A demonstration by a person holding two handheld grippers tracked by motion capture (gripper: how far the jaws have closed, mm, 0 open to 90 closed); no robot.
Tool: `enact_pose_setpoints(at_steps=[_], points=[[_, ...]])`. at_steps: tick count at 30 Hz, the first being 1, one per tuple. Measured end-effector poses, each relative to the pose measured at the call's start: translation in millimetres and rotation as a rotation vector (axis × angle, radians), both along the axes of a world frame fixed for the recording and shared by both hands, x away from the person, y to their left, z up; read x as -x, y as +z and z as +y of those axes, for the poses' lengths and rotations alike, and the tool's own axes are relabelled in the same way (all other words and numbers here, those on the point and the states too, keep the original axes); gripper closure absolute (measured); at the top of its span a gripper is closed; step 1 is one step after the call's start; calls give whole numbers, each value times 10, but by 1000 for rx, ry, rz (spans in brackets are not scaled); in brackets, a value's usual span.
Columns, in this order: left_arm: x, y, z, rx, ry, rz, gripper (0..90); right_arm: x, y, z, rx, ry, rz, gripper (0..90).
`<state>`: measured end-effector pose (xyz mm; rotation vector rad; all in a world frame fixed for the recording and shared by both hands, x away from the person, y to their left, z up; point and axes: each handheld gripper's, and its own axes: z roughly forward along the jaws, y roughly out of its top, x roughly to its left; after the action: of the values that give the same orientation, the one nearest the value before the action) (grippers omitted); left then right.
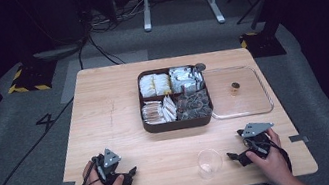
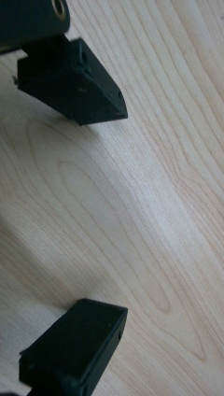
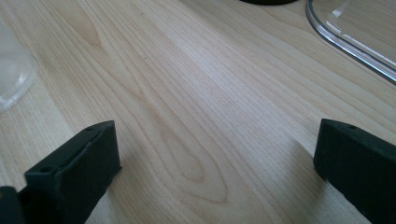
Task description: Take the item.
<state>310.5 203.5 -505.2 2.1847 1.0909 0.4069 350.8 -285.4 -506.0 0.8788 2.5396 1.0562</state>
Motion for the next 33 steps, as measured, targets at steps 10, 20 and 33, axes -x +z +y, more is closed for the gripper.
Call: enact_pose_setpoints(at_steps=[10,20,33], points=[[62,8,-3,7,-29,-2,85,6,0,9,2,-17,-4,3],[111,207,-81,37,34,58,332,6,0,7,2,-14,-3,3],[110,623,-277,115,77,-28,346,16,-2,7,1,6,-4,2]])
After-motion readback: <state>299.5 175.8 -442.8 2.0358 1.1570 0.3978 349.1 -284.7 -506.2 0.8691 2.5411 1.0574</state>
